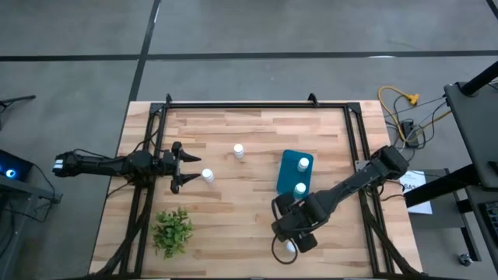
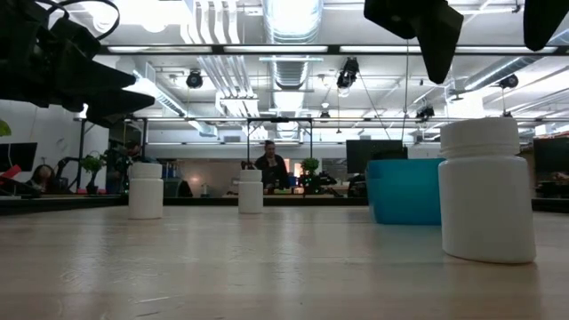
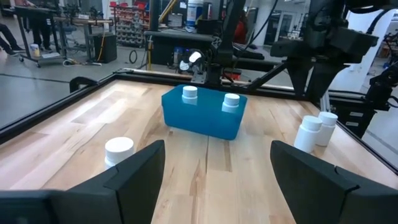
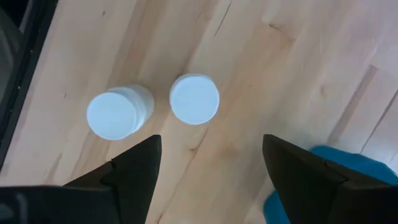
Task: Pick and place pill bottles into a basket
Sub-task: Put the white medicine bottle into the blue bin
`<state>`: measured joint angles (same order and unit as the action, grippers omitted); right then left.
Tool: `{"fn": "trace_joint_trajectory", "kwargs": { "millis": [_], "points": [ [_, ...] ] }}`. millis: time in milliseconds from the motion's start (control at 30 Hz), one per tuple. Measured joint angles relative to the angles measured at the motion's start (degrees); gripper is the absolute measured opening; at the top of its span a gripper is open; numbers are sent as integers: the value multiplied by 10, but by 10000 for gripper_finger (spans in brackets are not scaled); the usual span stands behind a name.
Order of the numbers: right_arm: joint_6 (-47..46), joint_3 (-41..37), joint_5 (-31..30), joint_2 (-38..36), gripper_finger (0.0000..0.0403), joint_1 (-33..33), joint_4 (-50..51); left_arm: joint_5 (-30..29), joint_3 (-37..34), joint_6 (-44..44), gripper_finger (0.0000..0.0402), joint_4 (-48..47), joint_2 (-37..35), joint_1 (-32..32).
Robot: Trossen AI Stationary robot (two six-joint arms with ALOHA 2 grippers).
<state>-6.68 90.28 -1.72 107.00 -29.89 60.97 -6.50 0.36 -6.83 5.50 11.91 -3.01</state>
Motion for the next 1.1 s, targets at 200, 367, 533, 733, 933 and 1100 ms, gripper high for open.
{"fn": "trace_joint_trajectory", "kwargs": {
  "millis": [200, 367, 533, 733, 933, 1100],
  "points": [
    [-5, 0, 0, 0, 271, -5, -8, 0, 0, 0, 274, 0, 0, 0],
    [-3, -1, 0, 0, 269, -13, -46, 0, 0, 0, 274, 0, 0, 0],
    [-2, -4, 1, 0, 271, -15, -57, 0, 0, 0, 274, 0, 1, 0],
    [-2, -14, 2, 0, 269, -15, -81, 0, 0, 0, 274, 0, 0, 0],
    [8, -16, 7, 36, 271, -15, -85, 0, 0, 0, 274, 0, 0, 0],
    [27, 5, 22, 85, 268, -15, -83, 0, 0, 0, 274, 0, 0, 0]
  ]
}}
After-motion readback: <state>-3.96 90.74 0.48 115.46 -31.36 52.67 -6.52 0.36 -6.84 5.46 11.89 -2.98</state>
